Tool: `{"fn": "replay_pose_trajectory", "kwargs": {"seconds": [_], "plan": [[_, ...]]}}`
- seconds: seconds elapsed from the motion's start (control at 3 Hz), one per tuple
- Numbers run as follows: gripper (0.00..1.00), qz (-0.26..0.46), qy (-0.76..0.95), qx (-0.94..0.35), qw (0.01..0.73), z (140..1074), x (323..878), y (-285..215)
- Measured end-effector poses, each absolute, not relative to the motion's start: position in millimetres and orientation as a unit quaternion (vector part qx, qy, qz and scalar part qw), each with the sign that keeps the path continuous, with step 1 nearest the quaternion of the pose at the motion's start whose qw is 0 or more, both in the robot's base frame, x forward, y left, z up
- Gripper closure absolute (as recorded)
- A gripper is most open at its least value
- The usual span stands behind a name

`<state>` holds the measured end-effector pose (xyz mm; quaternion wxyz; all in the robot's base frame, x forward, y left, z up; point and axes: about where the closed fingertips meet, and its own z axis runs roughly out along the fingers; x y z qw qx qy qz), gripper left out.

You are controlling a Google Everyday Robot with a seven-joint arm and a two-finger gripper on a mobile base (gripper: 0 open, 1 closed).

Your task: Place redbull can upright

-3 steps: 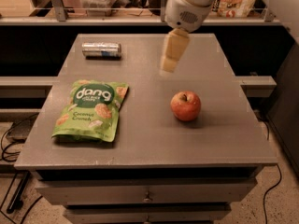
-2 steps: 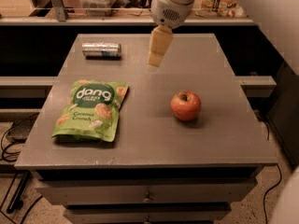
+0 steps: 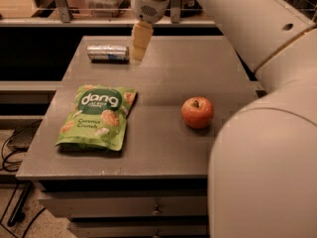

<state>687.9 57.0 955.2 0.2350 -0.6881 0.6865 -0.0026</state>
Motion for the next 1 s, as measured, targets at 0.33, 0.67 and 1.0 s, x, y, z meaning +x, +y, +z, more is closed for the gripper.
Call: {"fn": "replay_pose_trajectory", "kwargs": {"seconds": [0.33, 0.67, 1.0], "plan": [[0.00, 0.009, 0.672, -0.701, 0.238, 946.5, 709.9, 93.5], [0.00, 0.010, 0.671, -0.700, 0.243, 948.8, 713.5, 97.0], [0.00, 0.021, 0.675, -0.696, 0.243, 942.2, 715.3, 100.7]]}}
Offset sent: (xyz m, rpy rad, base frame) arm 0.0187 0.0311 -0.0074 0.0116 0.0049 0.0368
